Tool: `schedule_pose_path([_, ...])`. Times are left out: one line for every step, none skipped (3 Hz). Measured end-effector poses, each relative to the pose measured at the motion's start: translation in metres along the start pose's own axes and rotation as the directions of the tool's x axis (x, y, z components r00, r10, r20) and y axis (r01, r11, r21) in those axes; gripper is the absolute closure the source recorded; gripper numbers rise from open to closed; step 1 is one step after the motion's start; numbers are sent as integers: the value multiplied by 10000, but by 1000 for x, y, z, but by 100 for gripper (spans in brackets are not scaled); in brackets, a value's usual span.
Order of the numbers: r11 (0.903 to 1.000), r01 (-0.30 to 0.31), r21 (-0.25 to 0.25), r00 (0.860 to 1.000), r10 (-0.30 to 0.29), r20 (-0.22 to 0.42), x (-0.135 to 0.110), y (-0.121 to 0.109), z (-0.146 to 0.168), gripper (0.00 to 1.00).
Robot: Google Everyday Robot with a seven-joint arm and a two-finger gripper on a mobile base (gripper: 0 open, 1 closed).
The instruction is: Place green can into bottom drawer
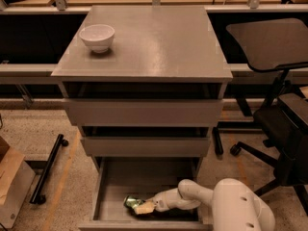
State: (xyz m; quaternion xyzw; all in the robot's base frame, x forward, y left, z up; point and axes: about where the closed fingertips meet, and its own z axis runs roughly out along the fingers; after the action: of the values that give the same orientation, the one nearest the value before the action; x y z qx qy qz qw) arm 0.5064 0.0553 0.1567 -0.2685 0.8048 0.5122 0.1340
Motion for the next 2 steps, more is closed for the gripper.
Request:
schedule_pose_path([10000, 22, 11, 10000, -22, 58, 0, -7, 3, 12])
schedule_pose_path([9993, 379, 60, 9989, -380, 263, -9, -1, -1, 0])
